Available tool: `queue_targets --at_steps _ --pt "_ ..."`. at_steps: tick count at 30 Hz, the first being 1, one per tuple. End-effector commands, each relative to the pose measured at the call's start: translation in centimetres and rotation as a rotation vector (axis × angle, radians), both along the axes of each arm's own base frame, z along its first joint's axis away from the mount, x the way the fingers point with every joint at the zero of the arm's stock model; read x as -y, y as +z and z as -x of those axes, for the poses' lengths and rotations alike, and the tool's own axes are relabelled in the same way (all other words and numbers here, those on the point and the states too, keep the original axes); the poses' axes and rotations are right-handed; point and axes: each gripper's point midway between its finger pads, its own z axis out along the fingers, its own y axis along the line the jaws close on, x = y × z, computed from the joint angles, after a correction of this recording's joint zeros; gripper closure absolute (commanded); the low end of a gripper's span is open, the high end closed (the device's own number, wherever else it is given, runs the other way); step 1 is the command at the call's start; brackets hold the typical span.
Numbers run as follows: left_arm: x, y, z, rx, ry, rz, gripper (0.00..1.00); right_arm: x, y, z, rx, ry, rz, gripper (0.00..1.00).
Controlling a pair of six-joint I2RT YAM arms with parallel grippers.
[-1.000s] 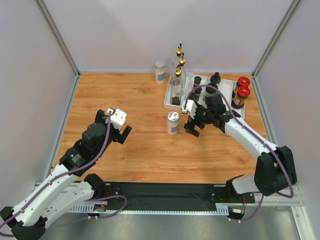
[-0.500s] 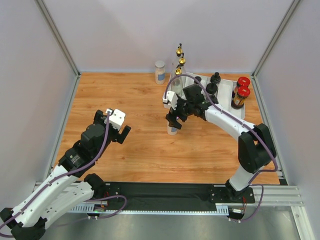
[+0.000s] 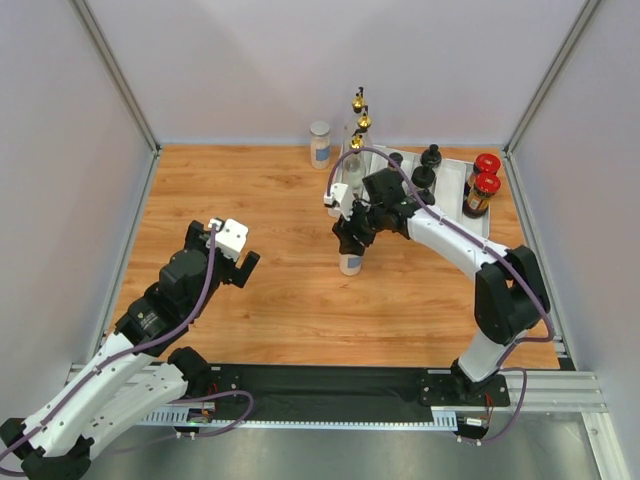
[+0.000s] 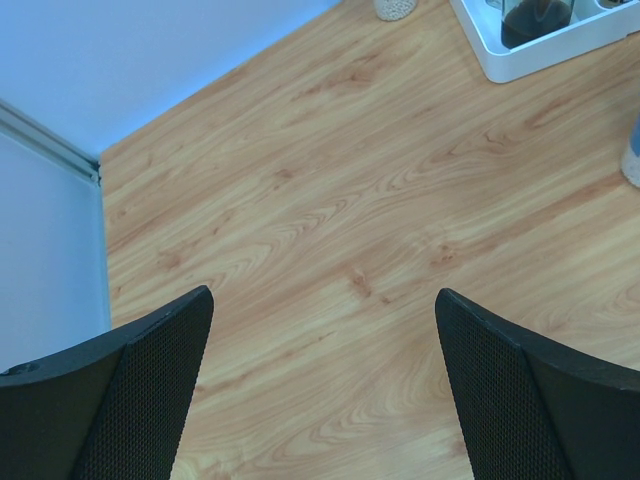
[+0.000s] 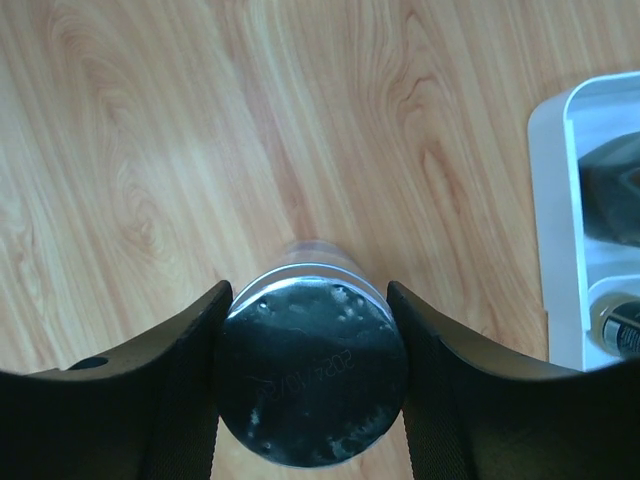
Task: Organize the condiment bottles
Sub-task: Pick up the bottle from the center of the board.
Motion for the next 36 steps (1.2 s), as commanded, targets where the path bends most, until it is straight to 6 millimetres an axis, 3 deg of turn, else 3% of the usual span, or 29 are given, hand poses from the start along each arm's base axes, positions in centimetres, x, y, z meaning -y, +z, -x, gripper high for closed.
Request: queue_targets --at_steps 1,3,5,11,15,23,36 --pt "-0.2 0.6 -0.2 0.026 0.017 0.023 0.0 1.2 3.8 1.9 0.038 0.039 -0.008 0.94" --pt "-0.2 0.7 -0.1 0.028 0.017 0.025 0.0 1.9 4.3 2.6 0.037 0.048 -0.005 0.94" --pt "-0.2 0.7 -0.1 0.029 0.016 0.026 0.0 3.9 4.7 3.8 0.026 0.032 0.002 0.94" --pt "-0.2 0.8 -0.1 0.029 0.013 0.03 0.0 8.0 5.3 4.3 0.039 -0.059 -0.007 0.94" --pt "-0.1 0.7 -0.1 0.028 0.012 0.03 0.0 11.7 6.4 3.1 0.062 -0.178 -0.036 0.94" --pt "-0.1 0.5 -0.1 0.021 0.013 0.024 0.0 16.4 9.5 0.7 0.107 -0.322 -0.075 0.95" --pt "-0.1 0.5 -0.2 0.022 0.016 0.022 0.0 20.4 15.6 -4.5 0.219 -0.464 -0.107 0.95"
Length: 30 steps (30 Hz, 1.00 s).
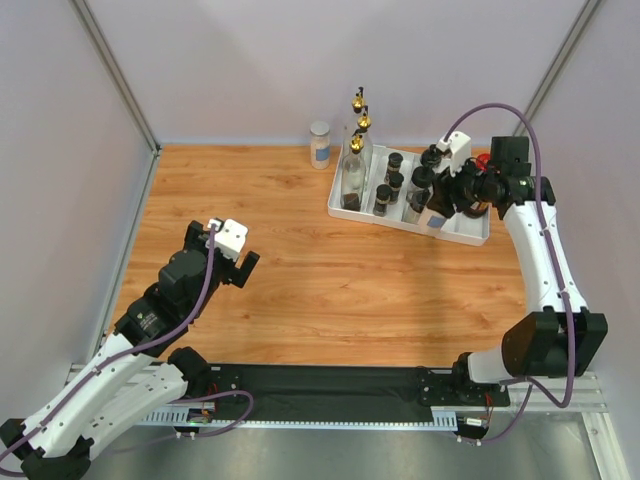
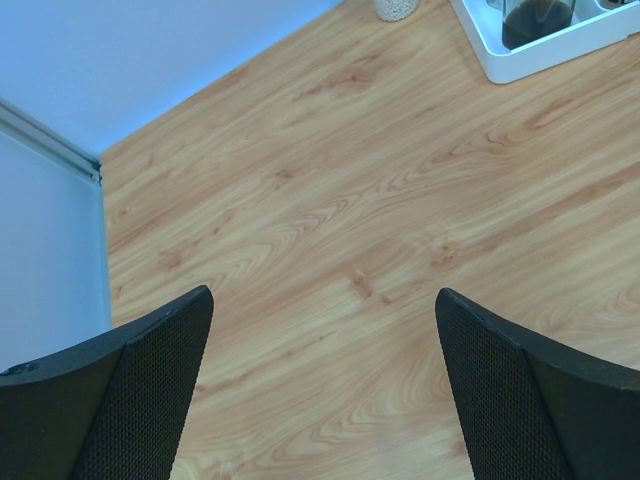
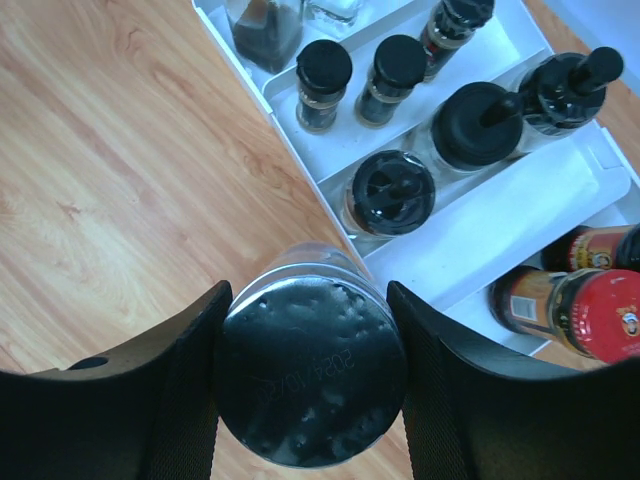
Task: Organize the condiment bottles
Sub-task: Pick up the bottle from the center of the board, then place the bottle in the storage box.
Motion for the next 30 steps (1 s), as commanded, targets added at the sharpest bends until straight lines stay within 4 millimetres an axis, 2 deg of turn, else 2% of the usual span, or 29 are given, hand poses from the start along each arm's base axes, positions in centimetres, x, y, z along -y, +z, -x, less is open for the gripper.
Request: queue_targets --at_steps 1,8,10,13,20,25,30 --pt "0.0 0.3 -0.2 0.017 0.013 0.018 0.0 0.2 3.8 -2.0 0.094 -0.026 -0.033 0.95" --pt "0.0 0.3 -0.3 0.015 0.016 0.016 0.0 1.5 7.4 -6.1 0.174 -0.12 -0.058 0.95" --pt "-0.1 0.3 -0.3 0.016 0.018 0.014 0.0 1.9 7.3 -7.2 0.173 -0.145 -0.055 0.95" --pt "-0.2 0.3 -0.3 0.018 0.021 0.014 0.0 2.6 8.4 -8.3 0.201 -0.176 -0.059 0.95" --pt "-0.1 0.2 -0.3 0.014 0.019 0.015 0.0 5.8 10.7 -11.1 0.287 -0.281 -0.071 0.95" --pt "-0.1 0.0 -0.4 0.009 0.022 0.004 0.0 7.8 10.0 -13.8 0.296 -0.366 -0.073 0.95" --pt "-0.1 -0.2 -0.5 0.005 0.026 -0.003 0.0 9.0 7.8 -16.7 0.288 -0.411 -0.06 0.95"
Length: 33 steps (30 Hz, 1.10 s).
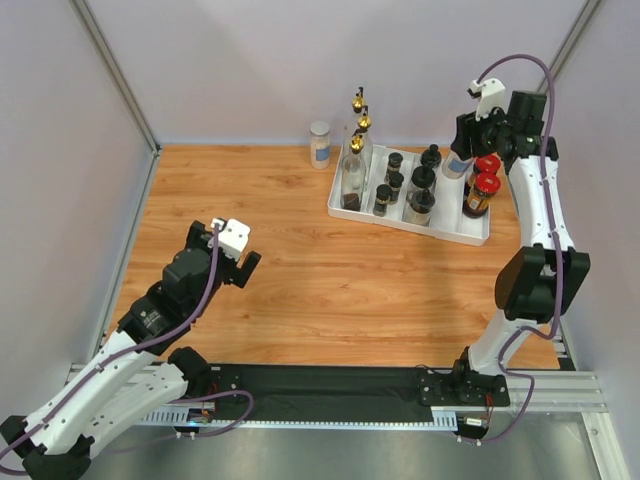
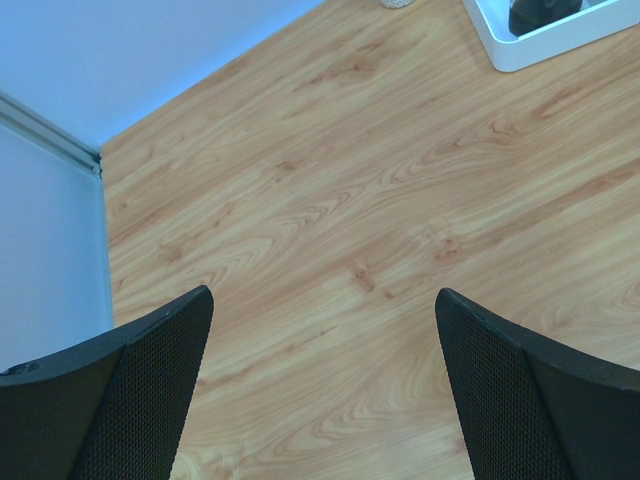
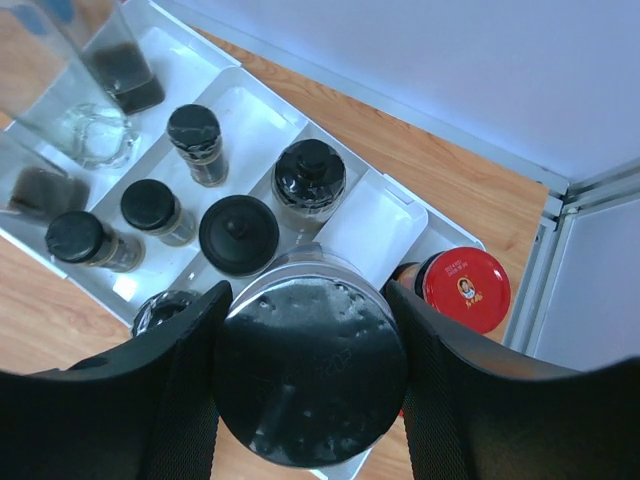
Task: Organize the condiment bottles
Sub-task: Place the bottle in the storage box.
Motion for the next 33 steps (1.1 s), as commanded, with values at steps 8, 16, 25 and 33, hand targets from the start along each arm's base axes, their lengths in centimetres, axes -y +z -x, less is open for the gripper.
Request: queue_targets --at_steps 8,16,25,33 --pt "-0.1 0.1 -0.5 0.011 0.025 -0.002 0.0 2.6 -1.6 -6.4 0.078 -0.09 -0.003 0.94" --pt "-0.1 -0.2 -0.7 0.004 0.028 -0.01 0.0 3.1 -6.5 -8.4 -0.001 -0.1 -0.01 0.89" --pt "-0.1 -0.3 -0.7 0.001 0.031 -0.015 0.0 3.3 -10.2 -8.8 -0.068 -0.098 -0.001 0.8" --pt "-0.1 -0.5 -0.8 -0.004 0.033 -0.017 0.0 3.3 -11.7 -8.2 -0.102 -0.083 0.015 0.52"
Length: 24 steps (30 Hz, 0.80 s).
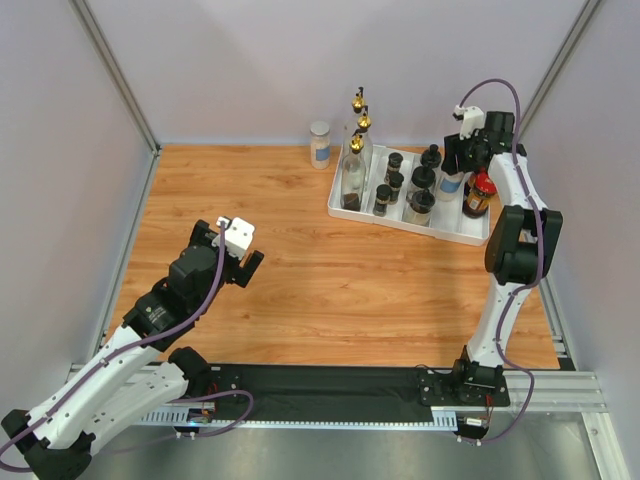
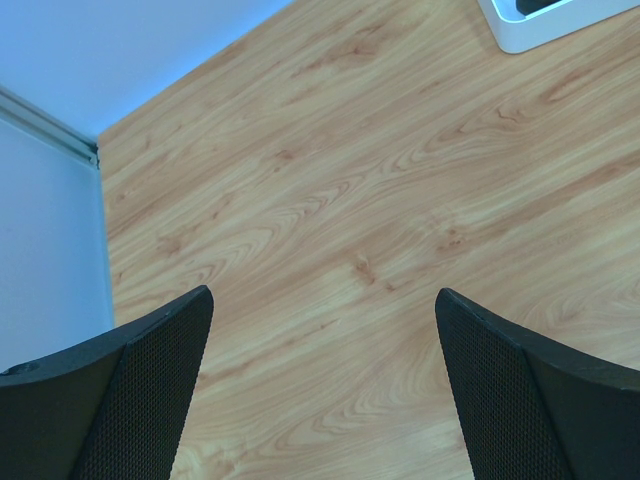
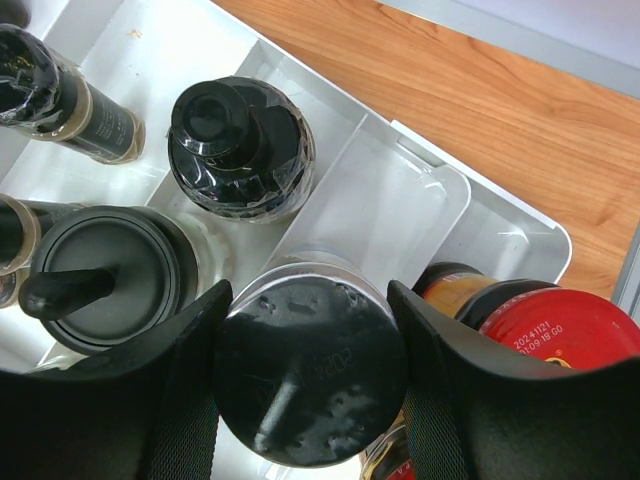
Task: Organize the condiment bottles
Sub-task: Place the bottle in the storage box.
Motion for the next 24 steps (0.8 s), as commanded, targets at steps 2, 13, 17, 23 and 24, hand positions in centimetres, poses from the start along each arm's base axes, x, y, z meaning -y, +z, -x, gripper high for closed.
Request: queue_targets --at_steps 2,13,17,23,24 --pt "-0.2 0.3 -0.4 0.021 0.022 0.008 0.0 0.5 3.3 -1.1 0.108 0.012 0.037 0.36" --pt "-0.2 0.5 -0.3 0.024 0.018 0.013 0.0 0.5 7.9 1.1 0.194 0.022 0.088 0.0" --pt "-0.2 0.5 -0.3 0.024 0.018 0.013 0.0 0.3 10.4 2.7 0.236 0.03 0.097 0.0" --pt "0.0 0.4 -0.3 0.022 0.014 0.026 0.0 -1.7 13.0 7.1 0.293 0.067 0.042 0.0" --pt "0.1 0.5 -0.4 0.024 0.013 0.028 0.0 -2.1 13.4 7.9 0.297 0.071 0.025 0.0"
